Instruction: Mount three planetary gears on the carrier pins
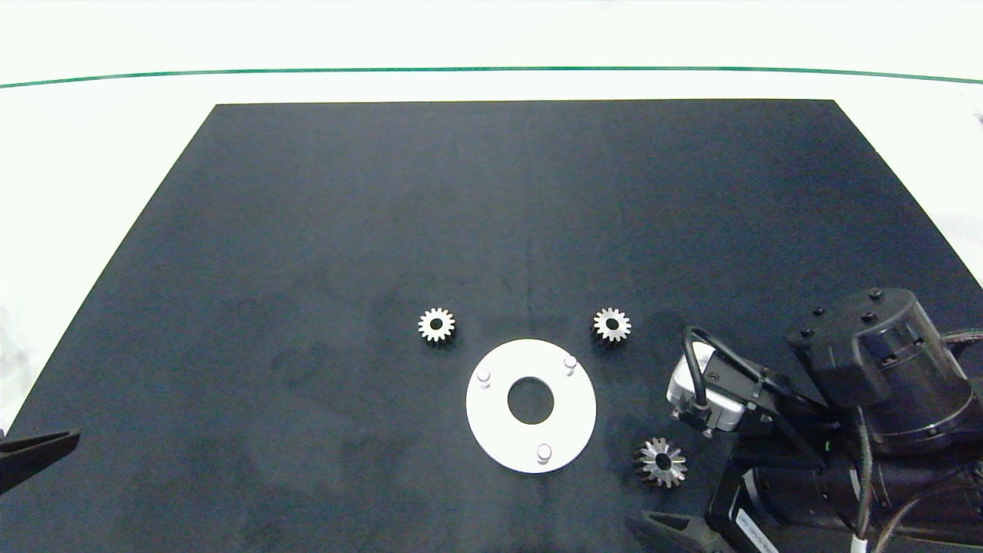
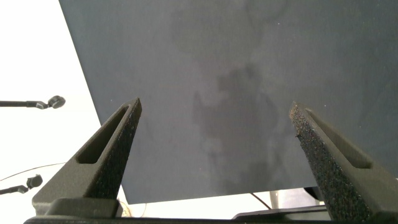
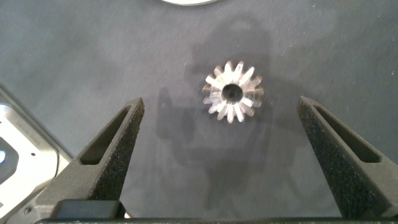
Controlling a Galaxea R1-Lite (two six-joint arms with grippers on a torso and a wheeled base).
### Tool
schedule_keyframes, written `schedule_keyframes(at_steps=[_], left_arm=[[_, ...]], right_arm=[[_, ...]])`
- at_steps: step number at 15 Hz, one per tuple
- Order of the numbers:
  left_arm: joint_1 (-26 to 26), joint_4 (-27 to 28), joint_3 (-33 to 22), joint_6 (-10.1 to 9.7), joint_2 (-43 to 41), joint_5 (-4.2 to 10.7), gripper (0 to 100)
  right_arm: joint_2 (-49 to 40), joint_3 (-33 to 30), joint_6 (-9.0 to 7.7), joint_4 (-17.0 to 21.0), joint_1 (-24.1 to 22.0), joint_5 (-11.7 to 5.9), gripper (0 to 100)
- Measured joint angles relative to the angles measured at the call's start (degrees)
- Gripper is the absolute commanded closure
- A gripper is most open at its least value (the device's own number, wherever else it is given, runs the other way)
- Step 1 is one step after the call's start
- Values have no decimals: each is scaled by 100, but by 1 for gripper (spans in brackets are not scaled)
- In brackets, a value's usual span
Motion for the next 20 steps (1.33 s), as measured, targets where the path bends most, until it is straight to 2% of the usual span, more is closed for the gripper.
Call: schedule_keyframes(at_steps=[3, 8, 12, 17, 20], left_arm=[[-11, 1, 0, 2, -11, 0, 0], [-22, 0, 0, 6, -34, 2, 0], [-22, 0, 2, 6, -50, 2, 0], [-22, 0, 7, 49, -72, 2, 0], [-27, 1, 22, 96, -122, 2, 0]], right_arm=[[91, 38, -2, -16, -27, -137, 0], [149, 143, -17, -16, -30, -221, 0], [157, 156, -102, -16, -30, -347, 0], [177, 187, -162, -13, -30, -380, 0], [199, 199, -190, -16, -30, -580, 0]])
